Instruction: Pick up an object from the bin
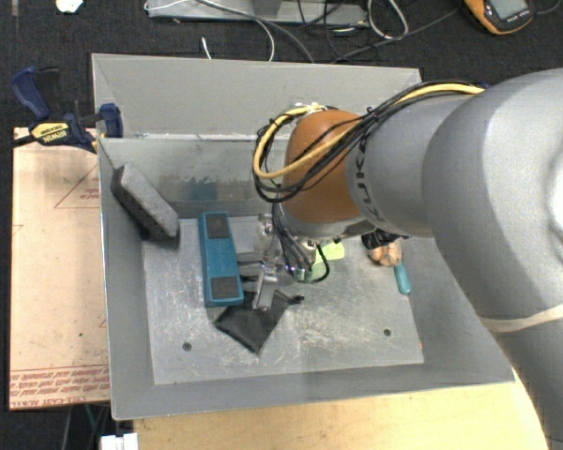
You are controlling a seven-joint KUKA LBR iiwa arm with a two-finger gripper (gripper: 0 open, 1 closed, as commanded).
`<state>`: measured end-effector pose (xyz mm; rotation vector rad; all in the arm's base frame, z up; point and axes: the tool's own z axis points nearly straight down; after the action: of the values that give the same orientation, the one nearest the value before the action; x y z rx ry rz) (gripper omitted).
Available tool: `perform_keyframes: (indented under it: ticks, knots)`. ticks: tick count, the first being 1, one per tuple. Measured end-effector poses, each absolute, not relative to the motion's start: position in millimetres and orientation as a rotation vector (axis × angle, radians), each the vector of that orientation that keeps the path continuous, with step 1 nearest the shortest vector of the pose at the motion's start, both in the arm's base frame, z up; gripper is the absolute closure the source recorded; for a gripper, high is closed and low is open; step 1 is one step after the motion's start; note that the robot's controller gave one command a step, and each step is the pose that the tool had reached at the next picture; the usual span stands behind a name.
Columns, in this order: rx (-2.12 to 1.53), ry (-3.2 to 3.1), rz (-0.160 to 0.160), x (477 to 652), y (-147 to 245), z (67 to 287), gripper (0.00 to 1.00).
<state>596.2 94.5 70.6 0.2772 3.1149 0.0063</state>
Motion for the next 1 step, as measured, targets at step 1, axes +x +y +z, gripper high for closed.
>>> perform_keyframes:
  ticks: [1]
  knots:
    - [0.261,3.12,0.001,586.4,8.6,71.4,1.0]
